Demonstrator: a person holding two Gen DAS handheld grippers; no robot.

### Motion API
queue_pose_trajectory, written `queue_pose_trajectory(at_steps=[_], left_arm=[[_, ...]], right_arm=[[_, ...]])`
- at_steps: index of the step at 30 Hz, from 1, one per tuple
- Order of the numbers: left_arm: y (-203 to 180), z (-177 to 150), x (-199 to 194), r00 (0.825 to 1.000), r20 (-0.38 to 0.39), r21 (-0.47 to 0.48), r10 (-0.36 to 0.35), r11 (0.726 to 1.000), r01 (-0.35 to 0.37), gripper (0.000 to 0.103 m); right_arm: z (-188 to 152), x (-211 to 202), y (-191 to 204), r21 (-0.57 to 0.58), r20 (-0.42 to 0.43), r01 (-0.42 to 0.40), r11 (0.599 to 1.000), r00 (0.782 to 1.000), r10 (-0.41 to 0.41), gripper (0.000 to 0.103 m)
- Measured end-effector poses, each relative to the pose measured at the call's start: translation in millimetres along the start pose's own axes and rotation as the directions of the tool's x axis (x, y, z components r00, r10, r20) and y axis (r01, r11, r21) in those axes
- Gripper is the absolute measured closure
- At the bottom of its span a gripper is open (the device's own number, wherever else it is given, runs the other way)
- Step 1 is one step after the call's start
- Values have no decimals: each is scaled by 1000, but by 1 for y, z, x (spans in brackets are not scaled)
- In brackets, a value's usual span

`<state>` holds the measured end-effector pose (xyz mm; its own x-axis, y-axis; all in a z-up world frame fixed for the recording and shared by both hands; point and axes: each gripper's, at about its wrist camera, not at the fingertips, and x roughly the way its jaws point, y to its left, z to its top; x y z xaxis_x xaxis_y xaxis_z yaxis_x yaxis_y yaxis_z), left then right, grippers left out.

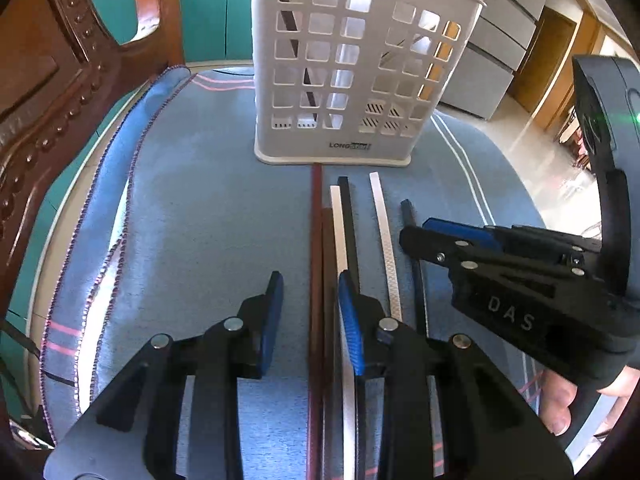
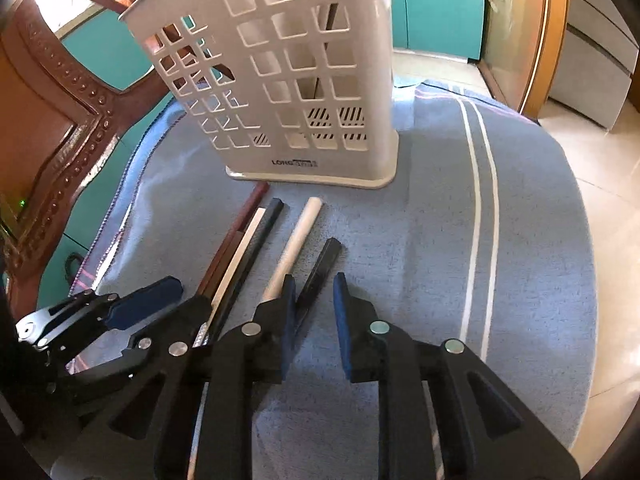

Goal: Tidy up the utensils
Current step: 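Lower both tools over the remaining chopsticks on the cloth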

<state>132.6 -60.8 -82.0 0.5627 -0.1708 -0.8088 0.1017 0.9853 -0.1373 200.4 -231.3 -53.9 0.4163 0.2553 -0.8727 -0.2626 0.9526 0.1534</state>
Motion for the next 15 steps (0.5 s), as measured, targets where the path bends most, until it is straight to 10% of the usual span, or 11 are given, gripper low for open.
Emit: queue_pose_trajectory(at_steps=[15], left_arm=[[17,3,3,999,-13,-62,30,998,-31,70]], right_arm=[[1,0,-5,3,-3,48,999,999,-48,87]])
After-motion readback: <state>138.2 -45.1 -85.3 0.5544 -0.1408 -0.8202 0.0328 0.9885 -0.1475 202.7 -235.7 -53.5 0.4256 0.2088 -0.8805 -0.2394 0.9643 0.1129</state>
